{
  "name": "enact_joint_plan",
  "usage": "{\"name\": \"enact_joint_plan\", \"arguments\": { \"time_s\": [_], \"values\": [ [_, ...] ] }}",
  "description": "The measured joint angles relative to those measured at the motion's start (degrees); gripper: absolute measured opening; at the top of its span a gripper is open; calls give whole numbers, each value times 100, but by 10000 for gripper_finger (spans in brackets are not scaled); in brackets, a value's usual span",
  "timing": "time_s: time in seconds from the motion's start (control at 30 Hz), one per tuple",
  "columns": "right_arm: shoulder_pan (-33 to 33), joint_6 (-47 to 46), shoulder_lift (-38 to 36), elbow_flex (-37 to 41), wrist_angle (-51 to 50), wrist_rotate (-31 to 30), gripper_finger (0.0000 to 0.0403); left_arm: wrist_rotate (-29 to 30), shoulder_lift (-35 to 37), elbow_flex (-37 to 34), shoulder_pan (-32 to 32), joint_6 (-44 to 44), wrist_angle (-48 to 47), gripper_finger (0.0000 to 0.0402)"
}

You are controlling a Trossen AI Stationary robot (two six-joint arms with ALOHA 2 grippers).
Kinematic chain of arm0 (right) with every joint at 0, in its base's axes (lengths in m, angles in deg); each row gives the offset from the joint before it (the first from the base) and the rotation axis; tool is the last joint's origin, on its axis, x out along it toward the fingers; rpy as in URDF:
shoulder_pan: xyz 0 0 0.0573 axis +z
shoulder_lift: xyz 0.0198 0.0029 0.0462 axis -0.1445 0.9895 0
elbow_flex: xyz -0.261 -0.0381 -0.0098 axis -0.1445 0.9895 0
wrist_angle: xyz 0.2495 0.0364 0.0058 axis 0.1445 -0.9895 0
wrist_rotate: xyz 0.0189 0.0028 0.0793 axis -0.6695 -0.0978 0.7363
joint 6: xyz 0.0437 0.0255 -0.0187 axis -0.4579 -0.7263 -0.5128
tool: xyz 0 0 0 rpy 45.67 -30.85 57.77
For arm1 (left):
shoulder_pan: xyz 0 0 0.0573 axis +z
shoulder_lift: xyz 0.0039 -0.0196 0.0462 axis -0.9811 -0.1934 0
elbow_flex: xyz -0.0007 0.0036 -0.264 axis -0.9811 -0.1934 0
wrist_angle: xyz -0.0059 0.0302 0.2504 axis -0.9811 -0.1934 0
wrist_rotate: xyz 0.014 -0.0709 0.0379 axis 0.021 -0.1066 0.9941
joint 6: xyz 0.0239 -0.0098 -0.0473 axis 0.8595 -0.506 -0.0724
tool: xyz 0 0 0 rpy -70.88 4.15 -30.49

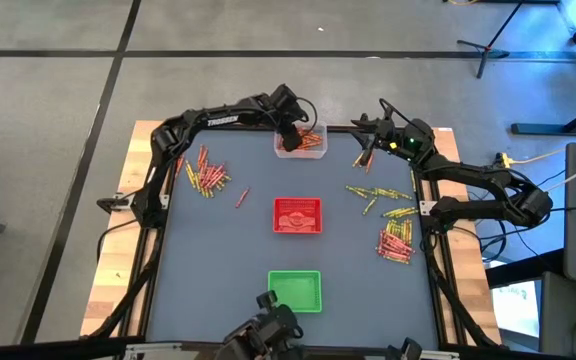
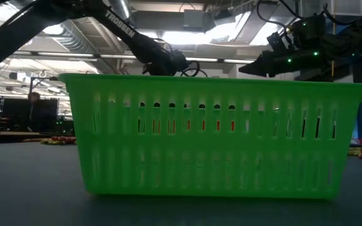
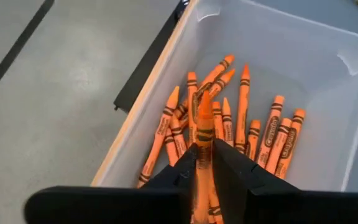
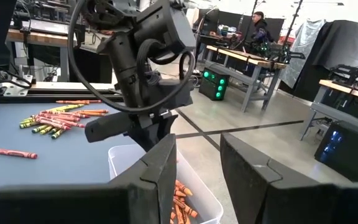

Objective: Sort crayons
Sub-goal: Put the orange crayon into the transparent bin

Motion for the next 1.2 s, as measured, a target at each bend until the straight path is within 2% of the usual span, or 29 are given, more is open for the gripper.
{"name": "enact_joint_plan", "arguments": {
  "time_s": [0.17,0.3,0.47,0.63,0.9,1.2],
  "values": [
    [0,0,0,0,-2,0,124,16,88,-2,-9,-3,-9,85],
    [0,0,0,0,0,2,124,81,364,-2,-45,-81,-88,102],
    [-1,0,0,0,2,0,124,157,888,-2,-146,-236,-499,101],
    [-2,0,0,0,0,-109,124,689,1405,-2,-256,-273,-1162,98],
    [-2,-302,0,2,-151,-109,124,975,1966,-9,-258,-591,-2557,97],
    [-4,-299,0,2,-148,-116,124,1706,2345,-11,-166,-1048,-3876,97]
  ]
}}
